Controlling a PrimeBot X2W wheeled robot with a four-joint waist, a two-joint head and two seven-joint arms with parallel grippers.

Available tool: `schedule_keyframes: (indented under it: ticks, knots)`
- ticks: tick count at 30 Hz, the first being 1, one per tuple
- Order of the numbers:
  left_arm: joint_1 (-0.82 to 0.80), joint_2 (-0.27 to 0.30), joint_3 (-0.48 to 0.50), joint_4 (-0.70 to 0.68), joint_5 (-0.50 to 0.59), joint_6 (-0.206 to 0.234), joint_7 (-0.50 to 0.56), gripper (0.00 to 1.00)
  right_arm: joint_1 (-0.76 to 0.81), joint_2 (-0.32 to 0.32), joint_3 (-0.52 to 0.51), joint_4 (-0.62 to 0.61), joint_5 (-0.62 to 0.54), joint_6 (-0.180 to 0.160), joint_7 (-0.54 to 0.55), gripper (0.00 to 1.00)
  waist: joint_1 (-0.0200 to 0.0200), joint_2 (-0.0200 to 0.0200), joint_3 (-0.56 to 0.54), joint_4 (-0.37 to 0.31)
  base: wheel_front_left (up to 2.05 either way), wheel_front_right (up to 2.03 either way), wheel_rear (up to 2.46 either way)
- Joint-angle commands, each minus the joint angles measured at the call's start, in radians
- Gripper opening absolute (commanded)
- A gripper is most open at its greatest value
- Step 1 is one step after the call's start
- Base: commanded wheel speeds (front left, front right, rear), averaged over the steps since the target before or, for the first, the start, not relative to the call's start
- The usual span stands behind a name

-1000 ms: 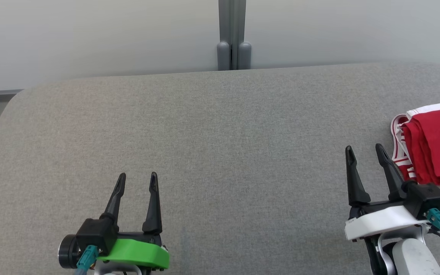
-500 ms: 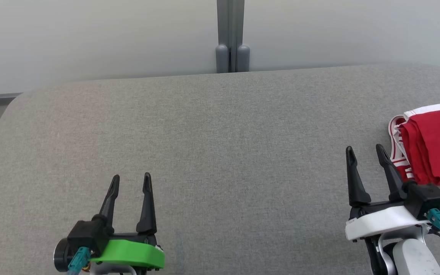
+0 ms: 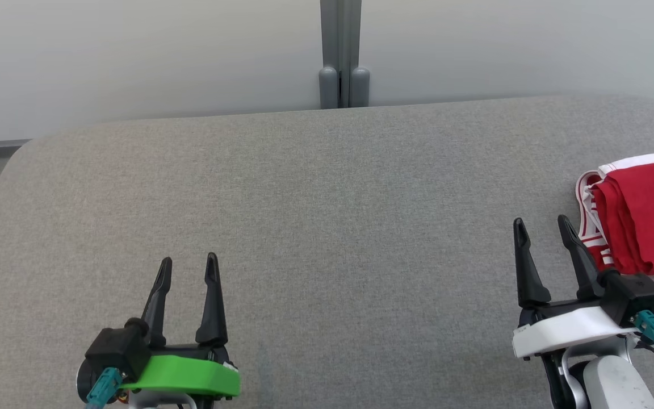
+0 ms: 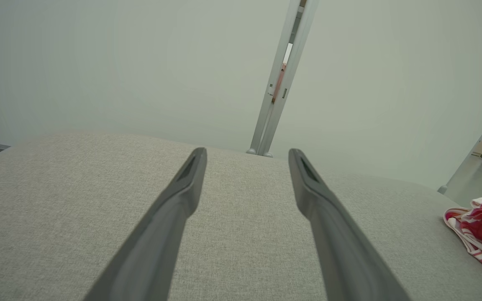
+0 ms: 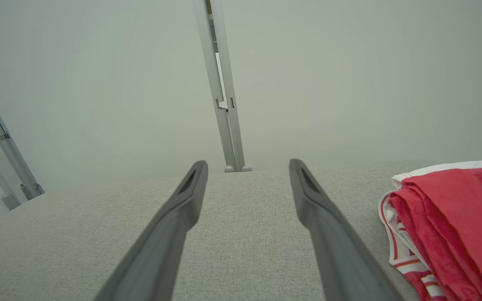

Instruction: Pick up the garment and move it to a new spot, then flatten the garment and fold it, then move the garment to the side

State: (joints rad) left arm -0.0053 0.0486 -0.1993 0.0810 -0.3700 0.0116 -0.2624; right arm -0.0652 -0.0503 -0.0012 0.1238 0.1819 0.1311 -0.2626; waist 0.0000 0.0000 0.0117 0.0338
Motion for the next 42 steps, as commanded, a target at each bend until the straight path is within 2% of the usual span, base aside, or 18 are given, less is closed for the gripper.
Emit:
schedule_keyframes:
  ticks: [1,7,8,10,28,42]
  knots:
    - [0.020,0.004,0.002,-0.002,-0.006,-0.004,-0.003,1.00,0.003,-0.001,-0.001,0.002,0.005,-0.001,-0.003,1.00,0.0000,0.0000,-0.001,0.000,0.00,0.00,0.00]
    - [0.023,0.004,-0.005,0.001,-0.029,-0.022,-0.003,1.00,0.006,-0.001,0.000,0.003,0.009,-0.001,-0.003,1.00,0.0000,0.0000,-0.003,0.001,0.00,0.00,0.00]
    - [0.006,0.000,-0.005,0.002,-0.032,-0.022,0.000,0.00,0.000,0.000,0.000,0.003,0.003,0.000,0.000,0.00,0.0000,0.0000,-0.003,0.001,0.00,0.00,0.00]
    - [0.008,-0.001,-0.005,0.020,-0.035,-0.022,0.002,0.00,0.004,0.003,0.000,0.018,0.005,0.000,0.001,0.00,0.0000,0.0000,-0.004,0.001,0.00,0.00,0.00]
    - [-0.020,0.017,0.047,0.052,-0.337,-0.049,0.071,0.00,-0.009,0.002,-0.027,0.041,0.338,0.000,0.089,0.00,0.0000,0.0000,-0.004,-0.004,0.00,0.00,0.00]
    - [-0.040,0.026,0.084,0.076,-0.526,-0.068,0.118,0.00,-0.019,0.001,-0.044,0.056,0.551,0.000,0.145,0.00,0.0000,0.0000,-0.005,-0.008,0.00,0.00,0.00]
